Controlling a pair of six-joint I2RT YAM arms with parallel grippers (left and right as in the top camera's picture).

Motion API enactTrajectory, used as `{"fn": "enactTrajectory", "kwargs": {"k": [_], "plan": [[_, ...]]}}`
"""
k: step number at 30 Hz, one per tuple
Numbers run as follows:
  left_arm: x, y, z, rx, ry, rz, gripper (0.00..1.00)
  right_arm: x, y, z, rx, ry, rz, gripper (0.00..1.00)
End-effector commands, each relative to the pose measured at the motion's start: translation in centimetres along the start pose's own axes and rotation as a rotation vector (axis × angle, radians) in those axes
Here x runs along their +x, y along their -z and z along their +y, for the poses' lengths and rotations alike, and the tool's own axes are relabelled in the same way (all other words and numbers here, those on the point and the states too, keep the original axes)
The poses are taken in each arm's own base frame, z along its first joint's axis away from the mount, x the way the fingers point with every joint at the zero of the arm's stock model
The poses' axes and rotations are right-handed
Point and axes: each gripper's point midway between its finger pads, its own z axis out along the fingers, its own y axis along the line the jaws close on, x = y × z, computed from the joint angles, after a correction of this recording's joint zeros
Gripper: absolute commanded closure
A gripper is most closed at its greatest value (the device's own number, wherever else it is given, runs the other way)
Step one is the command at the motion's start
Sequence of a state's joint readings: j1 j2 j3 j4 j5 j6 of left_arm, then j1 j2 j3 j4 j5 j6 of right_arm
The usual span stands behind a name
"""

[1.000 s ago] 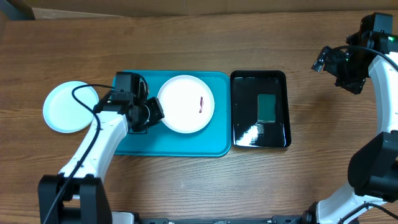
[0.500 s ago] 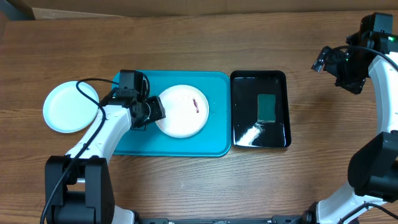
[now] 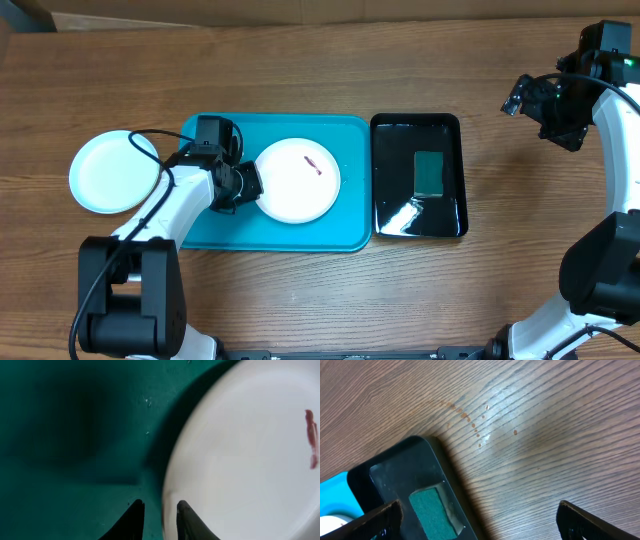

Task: Clean dirty plates on tray and stack at the side
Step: 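Lower the right gripper into the black tray and grasp the sponge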

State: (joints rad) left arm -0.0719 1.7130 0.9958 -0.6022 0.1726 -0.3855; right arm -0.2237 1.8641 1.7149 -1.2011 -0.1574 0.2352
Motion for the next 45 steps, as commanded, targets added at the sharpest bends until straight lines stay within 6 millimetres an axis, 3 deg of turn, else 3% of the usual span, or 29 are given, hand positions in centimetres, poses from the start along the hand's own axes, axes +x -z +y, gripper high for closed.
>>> {"fn": "enactTrajectory", "kwargs": {"k": [1,9,17,20,24,28,32,37,45], "plan": [[0.6,-0.3,-0.9,0.044,-0.007,0.051,0.76,-0.5,0.6,0.1,-0.006,-0.002,-0.021,0.0],[2.5,-0.1,-1.3,0.08,0.009,0.135,0.76,-0.8,0.6,0.2,-0.01,0.0,-0.033,0.0],[3.1,-0.5,-0.8,0.065,0.015,0.149,0.86,-1.3,0.6,0.4,-0.018,0.005,-0.054,0.0],[3.1,-0.6,-0.8,0.067,0.02,0.145,0.85,0.4,0.6,0.3,-0.018,-0.007,0.014,0.0],[2.7,-0.7,-0.6,0.054,0.017,0.127,0.84,2.2,0.6,1.9,-0.093,0.057,0.089,0.0],[2.1,-0.8,-0.1,0.022,0.011,0.095,0.83,5.2,0.4,3.8,-0.075,0.137,0.178,0.09],[1.9,-0.8,-0.2,0.025,0.01,0.09,0.83,8.4,0.3,4.3,0.064,0.217,0.25,0.12],[2.0,-0.8,-0.2,0.025,0.01,0.09,0.82,11.6,-0.5,6.3,0.129,0.298,0.293,0.16],[1.9,-0.8,-0.2,0.025,0.01,0.09,0.81,13.6,-3.6,6.9,0.252,0.374,0.241,0.21]]}}
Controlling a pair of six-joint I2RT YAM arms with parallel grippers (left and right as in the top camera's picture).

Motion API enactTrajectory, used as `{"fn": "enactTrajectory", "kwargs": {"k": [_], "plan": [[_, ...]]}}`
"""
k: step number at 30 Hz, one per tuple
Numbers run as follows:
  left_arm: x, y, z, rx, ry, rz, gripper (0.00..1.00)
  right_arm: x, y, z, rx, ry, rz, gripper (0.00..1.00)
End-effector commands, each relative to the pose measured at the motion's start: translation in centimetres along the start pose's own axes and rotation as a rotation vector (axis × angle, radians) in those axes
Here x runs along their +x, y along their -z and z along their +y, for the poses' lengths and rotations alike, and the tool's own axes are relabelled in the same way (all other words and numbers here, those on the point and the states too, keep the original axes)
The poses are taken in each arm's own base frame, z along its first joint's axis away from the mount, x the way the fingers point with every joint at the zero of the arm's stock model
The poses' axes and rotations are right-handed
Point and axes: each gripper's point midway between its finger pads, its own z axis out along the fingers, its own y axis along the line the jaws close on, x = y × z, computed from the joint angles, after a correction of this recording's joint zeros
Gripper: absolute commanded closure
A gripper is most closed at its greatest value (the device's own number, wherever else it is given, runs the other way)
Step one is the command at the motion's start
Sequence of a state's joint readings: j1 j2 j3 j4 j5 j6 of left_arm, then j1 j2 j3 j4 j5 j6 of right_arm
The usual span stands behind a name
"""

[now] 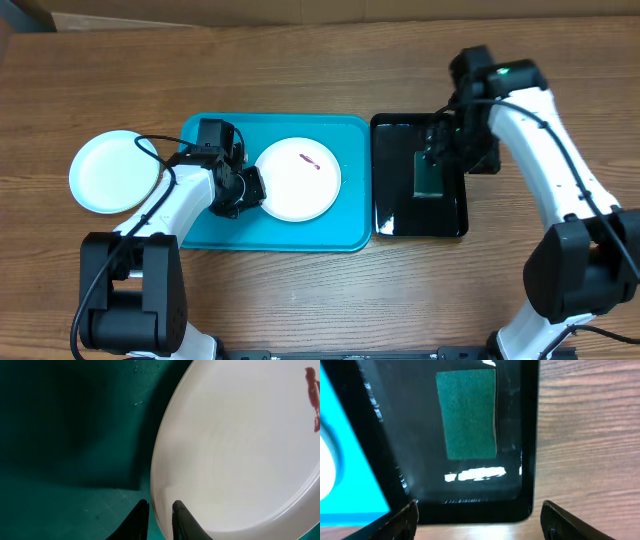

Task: Clean dirty plates on tray and stack at the side
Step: 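Lower the right gripper into the black tray and grasp the sponge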

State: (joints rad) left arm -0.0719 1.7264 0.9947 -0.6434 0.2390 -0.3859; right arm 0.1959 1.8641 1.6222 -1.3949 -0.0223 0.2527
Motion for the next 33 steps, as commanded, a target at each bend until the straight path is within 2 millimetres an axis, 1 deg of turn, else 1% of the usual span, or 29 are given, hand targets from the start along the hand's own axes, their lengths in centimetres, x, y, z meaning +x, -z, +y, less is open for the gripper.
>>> {"fn": "enactTrajectory", "kwargs": {"k": [1,4,6,8,12,18,20,24,29,33], "plan": [[0.3,-0.5,0.4,-0.016,-0.002,0.014,0.8,-0.1,-1.5,-0.3,0.082,0.002,-0.037,0.21],[0.3,-0.5,0.4,-0.016,-0.001,0.014,0.8,-0.4,-3.0,0.8,0.069,0.034,-0.069,0.23],[0.3,-0.5,0.4,-0.016,-0.002,0.014,0.8,-0.7,-4.0,1.2,0.079,0.052,-0.096,0.26],[0.3,-0.5,0.4,-0.016,-0.002,0.014,0.8,-1.1,-4.9,0.8,0.121,0.062,-0.128,0.27],[0.3,-0.5,0.4,-0.016,-0.002,0.014,0.8,-1.6,-5.7,-0.2,0.182,0.062,-0.165,0.27],[0.3,-0.5,0.4,-0.016,-0.001,0.014,0.8,-2.5,-7.2,0.1,0.161,0.058,-0.221,0.29],[0.3,-0.5,0.4,-0.016,-0.001,0.014,0.8,-2.8,-7.7,0.2,0.155,0.08,-0.24,0.29],[0.5,-0.5,0.5,-0.019,0.0,0.02,0.79,-3.0,-8.3,0.5,0.139,0.082,-0.258,0.29],[0.4,-0.5,0.4,-0.018,0.0,0.019,0.8,-3.1,-8.4,1.7,0.072,0.088,-0.254,0.29],[0.4,-0.5,0.4,-0.018,-0.001,0.018,0.8,-2.9,-8.5,1.7,0.066,0.088,-0.248,0.29]]}}
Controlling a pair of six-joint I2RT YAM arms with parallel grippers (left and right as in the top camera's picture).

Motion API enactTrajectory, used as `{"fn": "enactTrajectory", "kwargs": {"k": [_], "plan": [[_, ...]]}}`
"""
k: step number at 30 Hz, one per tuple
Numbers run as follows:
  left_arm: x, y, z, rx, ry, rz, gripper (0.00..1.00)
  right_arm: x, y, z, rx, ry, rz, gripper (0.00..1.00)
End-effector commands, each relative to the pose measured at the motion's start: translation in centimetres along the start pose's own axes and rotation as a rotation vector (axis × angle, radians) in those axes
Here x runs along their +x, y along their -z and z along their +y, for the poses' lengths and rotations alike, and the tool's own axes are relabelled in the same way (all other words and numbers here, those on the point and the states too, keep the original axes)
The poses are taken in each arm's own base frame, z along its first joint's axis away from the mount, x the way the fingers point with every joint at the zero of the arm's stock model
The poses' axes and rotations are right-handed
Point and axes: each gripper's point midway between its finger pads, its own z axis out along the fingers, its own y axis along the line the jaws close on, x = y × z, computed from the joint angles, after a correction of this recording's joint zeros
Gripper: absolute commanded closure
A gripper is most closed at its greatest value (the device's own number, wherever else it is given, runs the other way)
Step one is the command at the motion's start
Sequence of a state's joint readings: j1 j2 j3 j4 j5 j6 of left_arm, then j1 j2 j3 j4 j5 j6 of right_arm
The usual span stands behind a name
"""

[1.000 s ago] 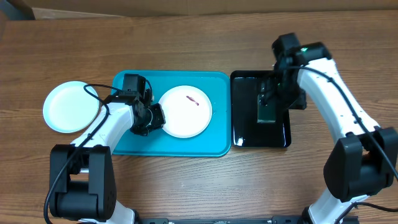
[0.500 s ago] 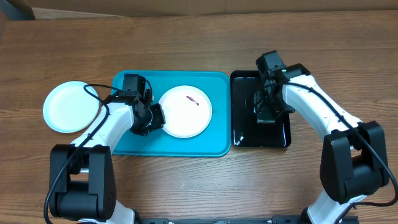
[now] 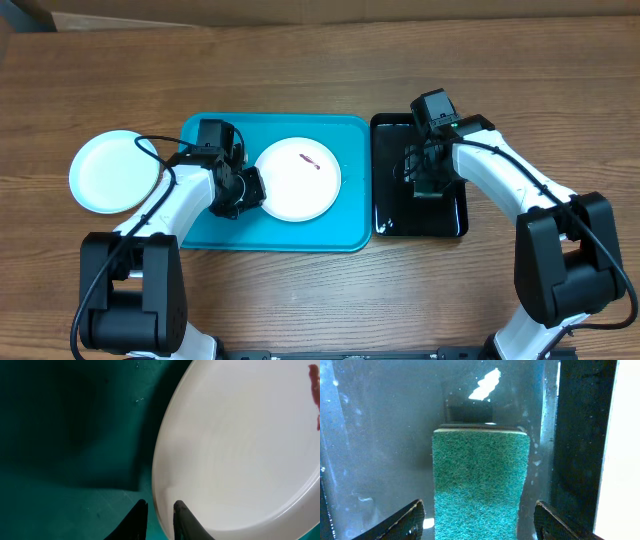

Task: Clean dirty plates on tray and stack at the side
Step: 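Lower the right gripper into the black tray and grasp the sponge, then rub the sponge in the black tray with the right gripper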

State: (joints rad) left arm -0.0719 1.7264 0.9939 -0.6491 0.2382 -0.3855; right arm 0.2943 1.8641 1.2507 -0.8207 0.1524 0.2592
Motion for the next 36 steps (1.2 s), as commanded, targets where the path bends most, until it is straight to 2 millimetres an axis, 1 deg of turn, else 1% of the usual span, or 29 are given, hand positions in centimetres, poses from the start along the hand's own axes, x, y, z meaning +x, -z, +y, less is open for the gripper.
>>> {"fn": "enactTrajectory", "kwargs": {"k": [1,3,7,10,13,15,16,20,24,31,35,36], "plan": [[0.3,-0.5,0.4,-0.015,-0.002,0.013,0.8,0.1,0.2,0.4,-0.027,0.002,0.002,0.29],[0.3,-0.5,0.4,-0.015,-0.001,0.014,0.79,0.2,0.1,0.3,-0.025,0.003,0.007,0.28],[0.3,-0.5,0.4,-0.015,-0.001,0.015,0.79,0.8,-0.8,0.1,-0.02,0.002,0.008,0.29],[0.4,-0.5,0.4,-0.016,-0.001,0.016,0.79,0.8,-1.0,0.0,-0.014,0.0,0.0,0.3],[0.3,-0.5,0.4,-0.015,-0.001,0.015,0.79,0.4,-0.9,0.1,-0.02,-0.002,-0.014,0.35],[0.3,-0.5,0.4,-0.015,-0.001,0.014,0.79,0.5,-0.9,0.1,-0.019,-0.001,-0.011,0.41],[0.3,-0.5,0.4,-0.015,-0.001,0.015,0.79,0.6,-0.9,0.1,-0.018,-0.001,-0.006,0.42],[0.3,-0.5,0.4,-0.015,-0.001,0.014,0.79,0.7,-0.9,0.0,-0.016,0.0,-0.001,0.42],[0.3,-0.5,0.3,-0.014,-0.001,0.012,0.79,1.0,-0.9,-0.1,-0.013,0.002,0.008,0.37],[0.3,-0.5,0.4,-0.014,-0.002,0.012,0.79,0.6,-0.9,0.1,-0.018,-0.001,-0.006,0.39],[0.3,-0.5,0.4,-0.014,-0.002,0.012,0.79,0.8,-0.9,0.0,-0.016,0.0,0.0,0.47],[0.3,-0.5,0.4,-0.015,-0.002,0.012,0.79,0.8,-0.9,0.0,-0.016,0.0,0.0,0.52]]}}
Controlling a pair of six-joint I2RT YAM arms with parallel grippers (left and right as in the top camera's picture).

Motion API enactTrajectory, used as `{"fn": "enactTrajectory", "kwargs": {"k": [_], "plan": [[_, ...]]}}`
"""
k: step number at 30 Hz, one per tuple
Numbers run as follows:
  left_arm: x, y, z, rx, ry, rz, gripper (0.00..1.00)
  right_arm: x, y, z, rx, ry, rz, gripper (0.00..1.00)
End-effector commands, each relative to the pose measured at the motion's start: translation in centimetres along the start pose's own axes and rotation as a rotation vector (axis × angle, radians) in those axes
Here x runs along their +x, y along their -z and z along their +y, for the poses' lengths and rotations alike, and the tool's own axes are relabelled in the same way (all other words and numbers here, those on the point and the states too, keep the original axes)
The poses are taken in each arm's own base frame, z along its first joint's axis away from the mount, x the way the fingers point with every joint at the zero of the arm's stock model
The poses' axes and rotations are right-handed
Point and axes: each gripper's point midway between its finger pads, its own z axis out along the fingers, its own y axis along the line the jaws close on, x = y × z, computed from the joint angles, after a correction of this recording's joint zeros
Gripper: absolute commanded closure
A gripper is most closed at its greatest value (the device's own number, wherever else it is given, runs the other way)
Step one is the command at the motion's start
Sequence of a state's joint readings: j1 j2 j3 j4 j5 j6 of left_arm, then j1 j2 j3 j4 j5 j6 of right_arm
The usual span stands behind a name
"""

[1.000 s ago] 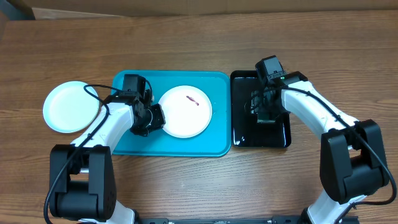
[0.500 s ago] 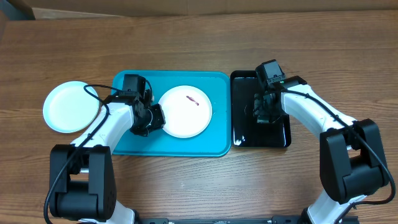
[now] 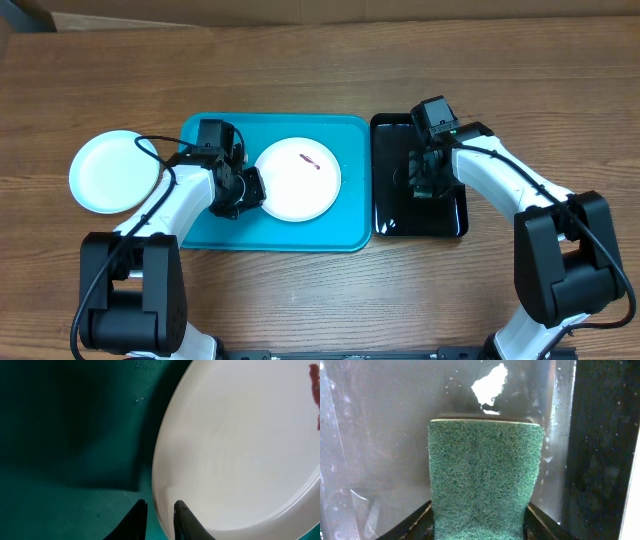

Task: Clean dirty plates on tray and stack at the side
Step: 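Rub the sponge in the black tray with the right gripper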

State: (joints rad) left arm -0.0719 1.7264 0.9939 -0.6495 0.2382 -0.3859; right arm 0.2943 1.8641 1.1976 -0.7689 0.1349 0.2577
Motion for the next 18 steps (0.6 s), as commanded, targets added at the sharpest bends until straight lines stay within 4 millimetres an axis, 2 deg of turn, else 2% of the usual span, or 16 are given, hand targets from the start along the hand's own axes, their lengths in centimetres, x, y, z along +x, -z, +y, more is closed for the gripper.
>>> {"fn": "enactTrajectory", "kwargs": {"k": [1,3,4,6,8,11,13,16,18], "plan": [[0.3,-0.5,0.4,-0.014,-0.002,0.012,0.79,-0.1,0.2,-0.2,0.0,-0.001,-0.007,0.54],[0.3,-0.5,0.4,-0.015,-0.002,0.012,0.79,-0.1,0.2,-0.2,0.001,-0.002,-0.006,0.58],[0.3,-0.5,0.4,-0.014,-0.002,0.012,0.79,-0.1,0.2,-0.2,0.001,-0.002,-0.005,0.63],[0.3,-0.5,0.4,-0.014,-0.002,0.012,0.79,-0.2,0.2,-0.1,0.0,-0.002,-0.008,0.84],[0.3,-0.5,0.4,-0.015,-0.002,0.012,0.79,-0.5,0.2,-0.1,-0.003,-0.003,-0.02,0.9],[0.3,-0.5,0.4,-0.015,-0.002,0.014,0.79,-0.8,0.5,0.1,-0.007,-0.004,-0.028,0.92],[0.3,-0.5,0.4,-0.016,-0.002,0.014,0.77,-1.1,0.7,0.1,-0.009,-0.005,-0.034,0.96],[0.3,-0.5,0.8,-0.039,-0.001,0.009,0.71,-1.6,1.1,0.2,-0.011,-0.006,-0.041,0.96],[0.4,-0.5,1.0,-0.048,0.0,0.013,0.71,-1.6,1.2,0.2,-0.011,-0.006,-0.04,0.96]]}}
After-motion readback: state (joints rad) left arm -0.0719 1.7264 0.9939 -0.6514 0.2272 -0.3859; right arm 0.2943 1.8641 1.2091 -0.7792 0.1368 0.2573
